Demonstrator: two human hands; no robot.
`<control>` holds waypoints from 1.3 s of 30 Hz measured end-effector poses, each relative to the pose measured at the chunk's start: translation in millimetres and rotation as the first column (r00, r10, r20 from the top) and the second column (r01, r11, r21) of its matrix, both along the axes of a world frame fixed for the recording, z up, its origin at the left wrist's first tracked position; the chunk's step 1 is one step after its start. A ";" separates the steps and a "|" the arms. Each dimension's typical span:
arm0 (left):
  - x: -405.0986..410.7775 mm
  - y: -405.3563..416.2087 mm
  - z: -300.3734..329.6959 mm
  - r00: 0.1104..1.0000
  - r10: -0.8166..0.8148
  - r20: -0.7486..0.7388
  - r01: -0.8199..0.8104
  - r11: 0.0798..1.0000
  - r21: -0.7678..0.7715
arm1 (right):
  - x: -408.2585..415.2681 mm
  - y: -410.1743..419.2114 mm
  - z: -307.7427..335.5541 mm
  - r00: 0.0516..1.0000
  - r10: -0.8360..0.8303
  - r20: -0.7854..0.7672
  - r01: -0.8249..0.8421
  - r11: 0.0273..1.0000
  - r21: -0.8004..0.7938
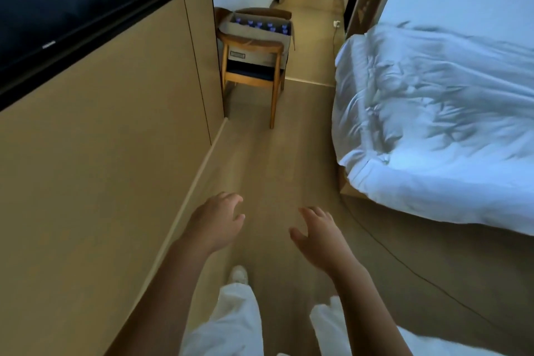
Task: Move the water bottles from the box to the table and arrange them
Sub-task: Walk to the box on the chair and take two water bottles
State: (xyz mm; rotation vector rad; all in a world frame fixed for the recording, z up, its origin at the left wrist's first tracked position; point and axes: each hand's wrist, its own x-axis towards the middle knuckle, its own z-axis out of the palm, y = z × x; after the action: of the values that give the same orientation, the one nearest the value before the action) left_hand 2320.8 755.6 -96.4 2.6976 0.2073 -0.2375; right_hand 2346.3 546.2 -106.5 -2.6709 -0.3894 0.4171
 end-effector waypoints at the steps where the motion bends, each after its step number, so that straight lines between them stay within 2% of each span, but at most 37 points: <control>1: 28.8 8.7 0.4 1.000 -0.012 0.005 0.012 1.000 0.000 | 27.8 8.5 -0.5 1.000 -0.008 0.003 0.008 1.000 0.002; 9: 240.2 74.6 31.3 0.995 -0.044 0.087 0.046 0.999 -0.023 | 228.1 81.2 25.3 0.998 -0.021 0.067 0.021 1.000 -0.001; 15: 357.0 108.8 26.9 0.996 -0.061 0.063 0.061 0.998 0.012 | 342.4 116.1 19.1 0.999 -0.014 0.037 0.014 1.000 -0.014; 22: 507.6 139.7 8.4 0.998 -0.019 0.055 0.018 1.000 0.014 | 508.5 144.2 6.9 0.999 0.034 0.037 -0.033 0.999 -0.008; 31: 726.6 171.5 27.4 0.991 0.064 0.117 -0.062 0.998 -0.015 | 749.3 168.6 37.7 0.991 0.072 0.113 -0.077 0.996 0.040; 39: 862.5 193.6 11.8 0.993 0.103 0.064 -0.100 0.993 -0.062 | 886.3 202.1 23.2 0.991 0.127 0.031 -0.127 0.992 0.005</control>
State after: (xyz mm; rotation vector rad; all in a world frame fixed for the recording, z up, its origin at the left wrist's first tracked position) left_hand 3183.3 949.2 -84.6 2.6231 0.3115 -0.1201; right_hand 3232.6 748.3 -83.3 -2.6577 -0.5717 0.4122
